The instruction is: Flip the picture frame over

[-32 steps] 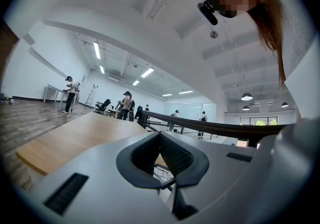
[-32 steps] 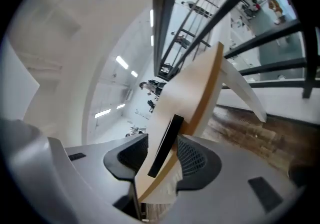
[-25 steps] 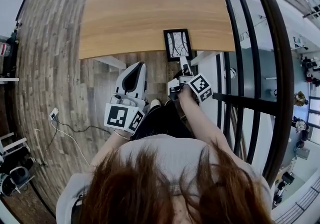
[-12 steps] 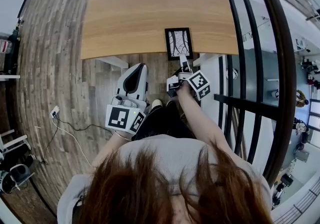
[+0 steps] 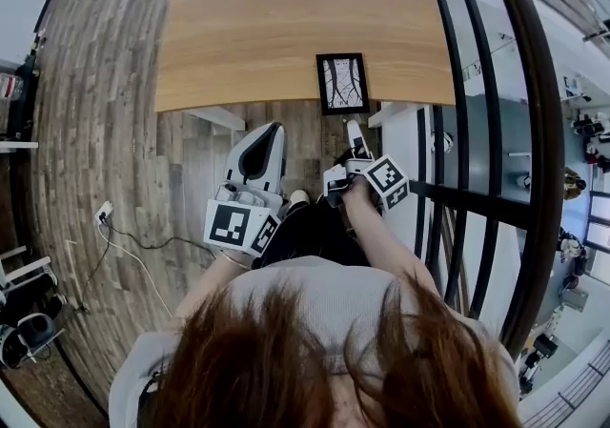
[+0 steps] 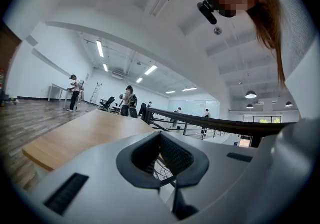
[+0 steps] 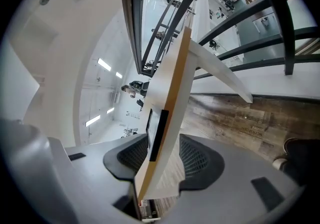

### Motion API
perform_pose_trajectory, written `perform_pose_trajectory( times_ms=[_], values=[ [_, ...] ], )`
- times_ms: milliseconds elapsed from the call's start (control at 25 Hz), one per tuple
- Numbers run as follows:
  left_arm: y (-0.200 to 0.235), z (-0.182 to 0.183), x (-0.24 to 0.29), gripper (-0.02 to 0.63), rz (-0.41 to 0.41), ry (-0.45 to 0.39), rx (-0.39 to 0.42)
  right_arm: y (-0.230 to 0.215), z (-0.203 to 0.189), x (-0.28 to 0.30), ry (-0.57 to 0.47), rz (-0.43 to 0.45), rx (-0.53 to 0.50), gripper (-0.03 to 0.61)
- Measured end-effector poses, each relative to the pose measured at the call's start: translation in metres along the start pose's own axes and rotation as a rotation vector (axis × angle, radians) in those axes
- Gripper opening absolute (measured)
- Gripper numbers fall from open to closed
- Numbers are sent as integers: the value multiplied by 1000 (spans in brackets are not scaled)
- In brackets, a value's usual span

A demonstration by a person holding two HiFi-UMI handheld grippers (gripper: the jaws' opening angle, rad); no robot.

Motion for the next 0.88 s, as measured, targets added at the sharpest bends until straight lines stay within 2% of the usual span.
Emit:
perform_pose_trajectory(
  times_ms=[80,240,320,400,520,600,680,760,880],
  values=[
    [-3,0,-1,6,-6,-3,-4,17,4,-16,2,30,-34,187],
    [-13,6,0,6,-36,-19,-2,88,12,-41,1,221,-198,187],
    [-20,12,3,6,-54,-34,-3,133,18,-54,-32,323,-355,186],
    [-26,22,5,6,-72,-56,-2,172,20,-66,-69,383,-593,186],
    [-35,36,7,6,-92,-88,12,212,21,-85,-139,379,-957,186],
    [-42,42,9,6,-104,-105,38,229,20,-96,-183,381,-1128,186],
    [-50,46,9,6,-121,-115,67,240,17,-102,-197,391,-1223,185],
    [-56,47,8,6,-133,-121,75,245,15,-106,-197,391,-1257,175],
    [-60,50,7,6,-139,-129,70,250,12,-110,-214,388,-1302,102]
  ],
)
Point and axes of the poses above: the fingertips, and each gripper's own axes: x forward along the fingers, y to its left, z out of its top, the point moved 2 cm from there along -x, backward along the fingers, and after that the axes turned 1 degree about -z, right-handed, at the moved point
